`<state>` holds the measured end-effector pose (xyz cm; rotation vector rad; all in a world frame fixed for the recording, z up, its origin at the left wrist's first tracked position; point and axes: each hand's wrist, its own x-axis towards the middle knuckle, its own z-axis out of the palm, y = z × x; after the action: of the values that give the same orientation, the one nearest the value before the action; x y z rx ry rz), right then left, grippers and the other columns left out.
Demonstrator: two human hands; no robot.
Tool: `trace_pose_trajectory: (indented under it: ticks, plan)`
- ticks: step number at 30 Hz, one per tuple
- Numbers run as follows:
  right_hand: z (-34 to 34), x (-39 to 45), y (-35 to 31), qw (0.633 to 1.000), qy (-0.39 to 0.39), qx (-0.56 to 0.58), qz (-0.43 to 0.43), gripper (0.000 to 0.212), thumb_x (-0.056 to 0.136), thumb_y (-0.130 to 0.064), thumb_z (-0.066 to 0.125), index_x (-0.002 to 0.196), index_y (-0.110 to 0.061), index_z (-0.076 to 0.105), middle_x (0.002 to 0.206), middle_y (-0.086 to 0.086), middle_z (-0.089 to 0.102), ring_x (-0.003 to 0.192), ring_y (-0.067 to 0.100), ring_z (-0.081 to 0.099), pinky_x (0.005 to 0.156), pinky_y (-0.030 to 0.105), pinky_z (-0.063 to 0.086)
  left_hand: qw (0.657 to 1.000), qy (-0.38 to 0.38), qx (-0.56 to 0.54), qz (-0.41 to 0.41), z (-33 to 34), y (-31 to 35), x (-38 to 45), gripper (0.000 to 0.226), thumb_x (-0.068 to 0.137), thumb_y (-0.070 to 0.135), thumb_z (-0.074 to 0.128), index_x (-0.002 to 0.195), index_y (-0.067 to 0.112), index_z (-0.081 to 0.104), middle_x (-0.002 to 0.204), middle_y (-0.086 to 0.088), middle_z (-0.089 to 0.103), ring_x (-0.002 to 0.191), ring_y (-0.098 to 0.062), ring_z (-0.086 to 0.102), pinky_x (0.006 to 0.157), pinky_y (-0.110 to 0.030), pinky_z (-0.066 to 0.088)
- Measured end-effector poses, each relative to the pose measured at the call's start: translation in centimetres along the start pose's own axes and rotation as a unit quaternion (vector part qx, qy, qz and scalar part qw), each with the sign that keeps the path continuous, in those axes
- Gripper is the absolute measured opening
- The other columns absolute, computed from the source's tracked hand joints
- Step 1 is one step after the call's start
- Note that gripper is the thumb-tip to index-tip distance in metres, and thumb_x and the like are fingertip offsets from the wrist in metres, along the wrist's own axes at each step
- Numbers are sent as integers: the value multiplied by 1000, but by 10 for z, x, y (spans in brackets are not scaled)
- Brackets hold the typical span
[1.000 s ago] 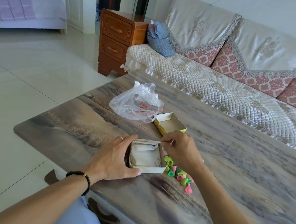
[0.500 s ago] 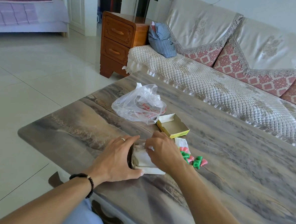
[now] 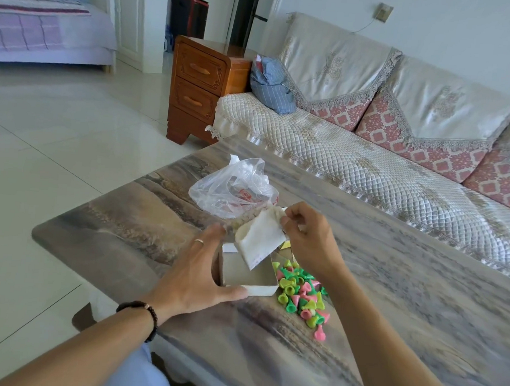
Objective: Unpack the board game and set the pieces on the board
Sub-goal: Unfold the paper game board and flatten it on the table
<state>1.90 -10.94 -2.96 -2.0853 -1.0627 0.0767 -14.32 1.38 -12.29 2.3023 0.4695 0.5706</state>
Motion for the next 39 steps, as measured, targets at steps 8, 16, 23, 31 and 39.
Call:
trace_pose_trajectory:
  ticks: [8,16,23,31,39]
  plan:
    - [-52,-16,-27,998,23,51,-6,13,90,-16,61,78,-17,63,71,15,64,54,12,47,56,31,40,989,71,-119,50,-38,81,27,53,81,54,60,125,27,53,118,14,59,102,-2,58,79,-25,49]
    - [-142,-58,-50,986,130,109,12,9,85,-14,69,76,-12,70,75,14,68,64,14,58,64,29,47,966,91,-221,96,-40,160,36,21,89,23,67,72,11,67,59,-1,57,55,-13,47,55,-26,38]
    - [-209,-102,-57,962,196,183,55,7,83,-12,71,77,-9,71,69,11,71,56,15,61,54,25,50,960,104,-225,129,-39,227,41,10,91,20,64,93,22,74,85,8,71,74,2,63,64,-12,47]
    - [-236,-144,-52,947,298,103,66,9,86,-13,65,76,-14,65,75,7,69,63,23,67,61,42,58,957,24,-290,20,-14,293,16,66,86,63,55,134,21,42,123,10,51,106,-9,54,90,-32,46]
    - [-275,-173,-20,924,351,81,132,4,86,-16,65,83,-14,63,79,5,68,78,27,66,65,35,56,956,41,-282,63,7,311,5,15,78,19,78,69,14,68,61,6,67,58,-7,63,47,-15,44]
